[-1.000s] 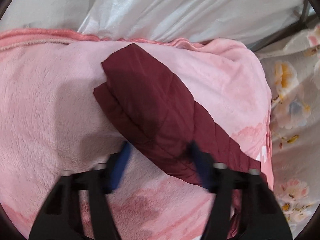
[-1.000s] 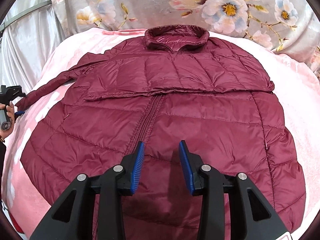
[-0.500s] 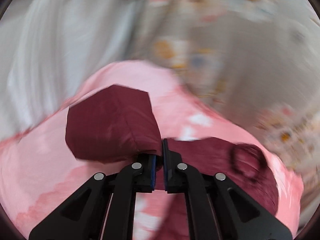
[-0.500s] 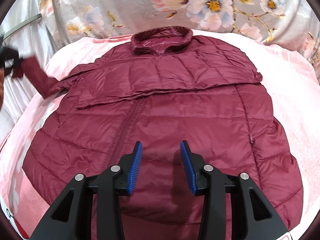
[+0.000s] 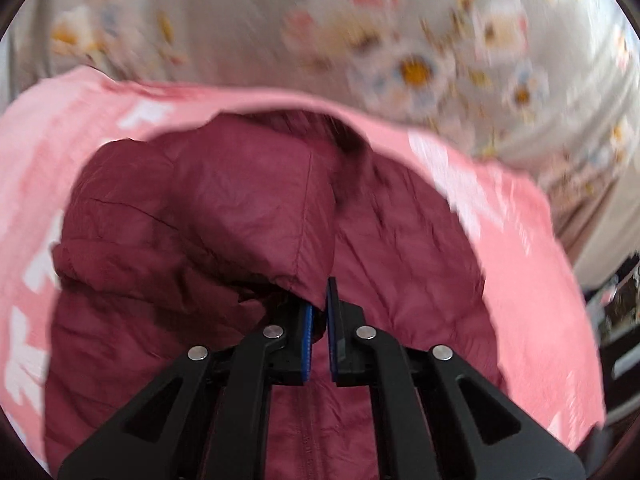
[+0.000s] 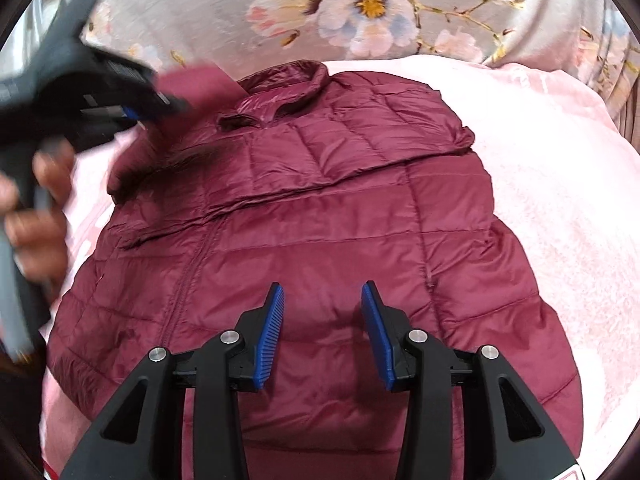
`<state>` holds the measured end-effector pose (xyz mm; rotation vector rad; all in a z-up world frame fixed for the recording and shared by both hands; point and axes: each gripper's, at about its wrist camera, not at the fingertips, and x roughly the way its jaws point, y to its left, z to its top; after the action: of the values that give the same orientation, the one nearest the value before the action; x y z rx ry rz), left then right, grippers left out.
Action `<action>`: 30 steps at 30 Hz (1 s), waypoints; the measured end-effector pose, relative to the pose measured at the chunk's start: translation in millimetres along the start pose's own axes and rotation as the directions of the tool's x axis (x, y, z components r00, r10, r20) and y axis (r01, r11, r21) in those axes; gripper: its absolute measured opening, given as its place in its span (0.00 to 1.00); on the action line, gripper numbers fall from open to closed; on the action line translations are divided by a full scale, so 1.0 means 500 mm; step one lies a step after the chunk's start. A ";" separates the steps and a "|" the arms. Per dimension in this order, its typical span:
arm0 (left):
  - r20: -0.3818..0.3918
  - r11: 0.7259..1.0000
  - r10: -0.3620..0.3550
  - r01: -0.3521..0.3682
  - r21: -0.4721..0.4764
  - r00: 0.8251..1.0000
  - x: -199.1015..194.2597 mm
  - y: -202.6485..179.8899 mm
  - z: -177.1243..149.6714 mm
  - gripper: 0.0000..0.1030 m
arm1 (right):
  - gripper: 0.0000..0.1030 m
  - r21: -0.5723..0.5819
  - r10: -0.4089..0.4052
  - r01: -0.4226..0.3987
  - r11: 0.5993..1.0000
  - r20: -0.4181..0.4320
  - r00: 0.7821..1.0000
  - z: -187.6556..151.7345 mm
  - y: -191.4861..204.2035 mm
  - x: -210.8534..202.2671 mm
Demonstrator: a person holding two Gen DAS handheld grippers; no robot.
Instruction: Fold large clothes
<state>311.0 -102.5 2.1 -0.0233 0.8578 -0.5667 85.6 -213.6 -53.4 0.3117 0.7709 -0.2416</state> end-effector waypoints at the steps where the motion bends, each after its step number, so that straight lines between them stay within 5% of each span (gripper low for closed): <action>1: -0.010 1.000 0.009 -0.009 0.010 1.000 0.017 -0.010 -0.020 0.08 | 0.40 0.005 0.004 -0.004 1.000 -0.002 1.000 0.002 -0.006 0.003; 3: -0.019 1.000 0.018 -0.018 0.009 1.000 0.051 -0.021 -0.051 0.37 | 0.41 0.015 0.007 -0.007 1.000 -0.002 1.000 0.006 -0.015 0.007; 6: -0.006 0.998 -0.032 0.031 -0.050 0.999 0.038 -0.002 -0.073 0.58 | 0.47 0.023 0.010 -0.010 1.000 0.009 1.000 0.018 -0.030 0.008; 9: 0.049 0.977 -0.150 0.155 -0.149 0.988 -0.020 0.041 -0.059 0.78 | 0.49 0.026 0.027 -0.027 0.999 0.021 0.999 0.043 -0.040 0.004; 15: 0.177 0.875 -0.179 0.239 -0.420 0.968 -0.117 0.234 -0.010 0.83 | 0.54 0.097 0.186 -0.184 0.978 -0.010 0.982 0.142 -0.037 0.028; 19: 0.153 0.823 -0.037 0.117 -0.556 0.987 -0.124 0.362 0.000 0.83 | 0.55 0.151 0.251 -0.244 0.958 -0.028 0.968 0.204 -0.005 0.055; 23: 0.109 0.773 0.018 0.055 -0.632 0.994 -0.093 0.437 -0.006 0.82 | 0.64 0.009 0.228 -0.228 0.974 -0.002 0.974 0.215 0.095 0.069; 25: 0.083 0.772 0.045 0.018 -0.635 0.996 -0.071 0.451 -0.003 0.82 | 0.68 -0.098 0.207 -0.208 0.973 -0.020 0.978 0.207 0.155 0.097; 30: -0.025 0.781 0.117 -0.108 -0.616 0.993 -0.003 0.466 -0.005 0.79 | 0.66 -0.219 -0.007 0.015 0.976 0.037 0.999 0.205 0.201 0.163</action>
<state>416.3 97.4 -54.7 -0.5749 0.9938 -0.1483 240.8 -165.5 -23.6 0.0940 0.7564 -0.1705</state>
